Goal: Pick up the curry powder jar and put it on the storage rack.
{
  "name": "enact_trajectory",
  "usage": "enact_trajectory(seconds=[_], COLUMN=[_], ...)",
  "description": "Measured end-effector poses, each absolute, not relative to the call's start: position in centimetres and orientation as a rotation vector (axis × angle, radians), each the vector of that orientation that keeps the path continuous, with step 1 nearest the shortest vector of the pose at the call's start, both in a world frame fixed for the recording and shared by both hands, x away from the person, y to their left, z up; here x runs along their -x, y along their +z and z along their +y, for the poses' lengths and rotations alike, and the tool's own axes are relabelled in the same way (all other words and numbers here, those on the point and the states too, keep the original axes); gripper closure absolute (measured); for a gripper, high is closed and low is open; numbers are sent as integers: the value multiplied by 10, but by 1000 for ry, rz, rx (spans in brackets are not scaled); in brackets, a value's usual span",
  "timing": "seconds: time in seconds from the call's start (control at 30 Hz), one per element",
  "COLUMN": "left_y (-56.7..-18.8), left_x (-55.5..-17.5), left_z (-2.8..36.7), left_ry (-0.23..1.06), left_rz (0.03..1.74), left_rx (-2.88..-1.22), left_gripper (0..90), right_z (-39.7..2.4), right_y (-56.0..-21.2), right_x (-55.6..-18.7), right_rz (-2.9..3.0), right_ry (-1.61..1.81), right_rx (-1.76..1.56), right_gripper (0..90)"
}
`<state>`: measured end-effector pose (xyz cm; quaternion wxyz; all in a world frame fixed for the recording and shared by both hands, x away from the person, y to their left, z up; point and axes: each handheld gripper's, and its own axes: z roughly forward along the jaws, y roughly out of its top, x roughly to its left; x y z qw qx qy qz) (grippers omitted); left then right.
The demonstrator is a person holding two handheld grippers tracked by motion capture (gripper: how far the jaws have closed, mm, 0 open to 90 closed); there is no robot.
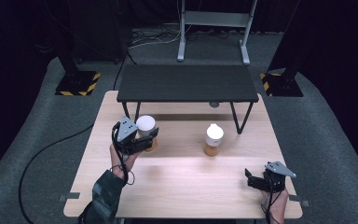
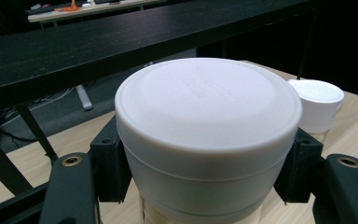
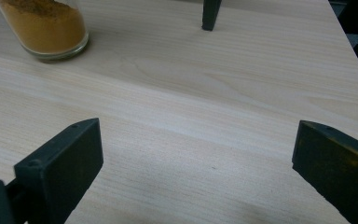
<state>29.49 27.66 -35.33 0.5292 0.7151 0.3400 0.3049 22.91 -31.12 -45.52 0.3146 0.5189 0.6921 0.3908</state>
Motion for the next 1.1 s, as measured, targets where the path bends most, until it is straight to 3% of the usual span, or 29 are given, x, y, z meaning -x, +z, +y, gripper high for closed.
enact_trajectory(seconds=[1.1], left_y=[-328], left_x=[-323], left_z=[265], left_ry=[734], left_rz=[757], left_rx=[-1723], left_gripper=[336], right_z=[-311], right_y=[-454], right_x=[-230], right_rz=[1836], right_ry=[1024], right_rx=[-1366], right_gripper=[2])
